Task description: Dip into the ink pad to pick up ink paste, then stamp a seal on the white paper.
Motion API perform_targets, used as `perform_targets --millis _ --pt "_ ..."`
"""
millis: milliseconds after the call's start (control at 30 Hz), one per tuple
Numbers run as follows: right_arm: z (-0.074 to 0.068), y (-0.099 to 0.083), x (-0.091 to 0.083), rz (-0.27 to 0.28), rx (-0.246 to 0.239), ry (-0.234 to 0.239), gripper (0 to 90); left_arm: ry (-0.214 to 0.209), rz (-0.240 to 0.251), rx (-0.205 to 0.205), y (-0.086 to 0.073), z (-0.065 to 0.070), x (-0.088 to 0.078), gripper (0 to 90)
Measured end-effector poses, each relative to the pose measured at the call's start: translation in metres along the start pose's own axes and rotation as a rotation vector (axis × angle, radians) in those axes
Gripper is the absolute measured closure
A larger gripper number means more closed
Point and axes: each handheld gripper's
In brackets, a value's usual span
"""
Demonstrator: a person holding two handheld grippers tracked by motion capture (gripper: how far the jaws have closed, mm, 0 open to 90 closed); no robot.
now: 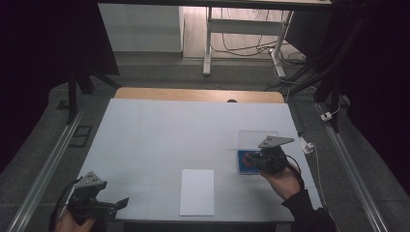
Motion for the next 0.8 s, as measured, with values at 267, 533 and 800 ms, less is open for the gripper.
perform_targets --millis 267,533,800 --pt "-0.012 0.005 0.0 0.009 -0.033 0.036 80.2 0.001 0.0 0.002 0.0 0.0 0.0 0.0" --pt "-0.023 0.009 0.001 0.013 -0.058 0.06 80.2 0.0 0.001 0.002 0.0 0.0 0.0 0.0" --pt "-0.03 0.012 0.002 0.012 -0.074 0.081 80.2 0.0 0.001 0.003 0.0 0.0 0.0 0.0"
Point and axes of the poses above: each handheld gripper's, and its own axes: x roughly forward along the jaws, y roughly out of its top, z roughly to its right, and after that the axes turned 14 degrees about -z, right-handed
